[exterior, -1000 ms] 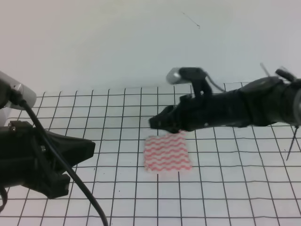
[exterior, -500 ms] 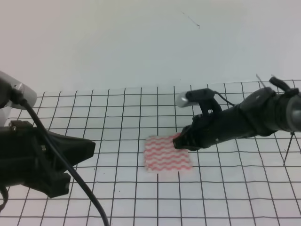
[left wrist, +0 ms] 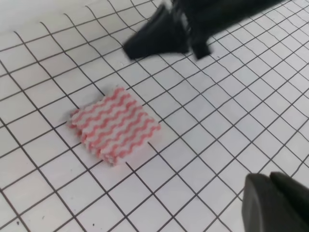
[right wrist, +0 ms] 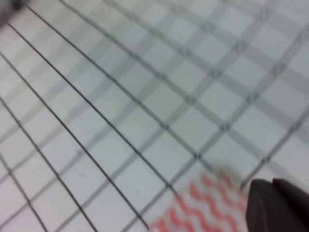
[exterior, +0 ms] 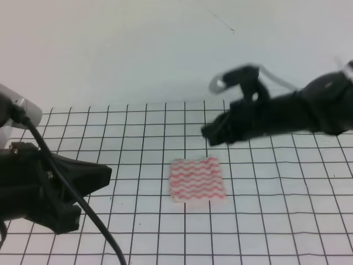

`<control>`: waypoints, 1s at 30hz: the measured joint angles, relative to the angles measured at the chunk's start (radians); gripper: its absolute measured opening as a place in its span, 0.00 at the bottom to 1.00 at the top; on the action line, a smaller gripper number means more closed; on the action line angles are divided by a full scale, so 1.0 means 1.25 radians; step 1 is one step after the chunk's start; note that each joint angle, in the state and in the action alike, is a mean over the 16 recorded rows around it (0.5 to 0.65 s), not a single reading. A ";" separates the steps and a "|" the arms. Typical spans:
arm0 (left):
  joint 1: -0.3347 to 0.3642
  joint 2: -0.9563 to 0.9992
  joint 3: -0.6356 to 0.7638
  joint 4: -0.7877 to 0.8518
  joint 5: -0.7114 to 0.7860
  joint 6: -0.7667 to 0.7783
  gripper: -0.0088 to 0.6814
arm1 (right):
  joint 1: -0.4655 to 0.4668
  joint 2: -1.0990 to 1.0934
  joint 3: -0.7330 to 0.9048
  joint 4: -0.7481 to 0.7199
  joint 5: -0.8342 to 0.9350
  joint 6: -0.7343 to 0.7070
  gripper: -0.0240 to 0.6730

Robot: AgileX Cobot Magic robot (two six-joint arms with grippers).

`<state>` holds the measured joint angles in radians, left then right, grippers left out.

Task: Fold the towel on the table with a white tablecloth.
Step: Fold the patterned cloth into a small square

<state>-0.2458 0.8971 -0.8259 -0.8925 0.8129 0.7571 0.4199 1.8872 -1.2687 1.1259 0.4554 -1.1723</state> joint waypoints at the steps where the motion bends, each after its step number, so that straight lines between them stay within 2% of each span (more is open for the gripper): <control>1: 0.000 -0.008 0.000 0.004 0.002 -0.004 0.01 | 0.000 -0.030 0.000 -0.012 0.004 -0.006 0.04; 8: 0.000 -0.117 0.005 0.094 0.009 -0.099 0.01 | 0.000 -0.281 0.008 -0.190 0.041 0.034 0.04; 15: 0.000 -0.286 0.057 0.263 -0.031 -0.292 0.01 | 0.000 -0.558 0.093 -0.448 0.033 0.226 0.04; 22: 0.000 -0.410 0.164 0.377 -0.107 -0.442 0.01 | 0.000 -0.826 0.312 -0.598 -0.063 0.402 0.04; 30: 0.000 -0.446 0.263 0.387 -0.179 -0.477 0.01 | 0.000 -1.055 0.597 -0.619 -0.198 0.482 0.03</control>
<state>-0.2458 0.3394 -0.4974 -0.4092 0.5896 0.1612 0.4199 0.5682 -0.5223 0.3520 0.2076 -0.5695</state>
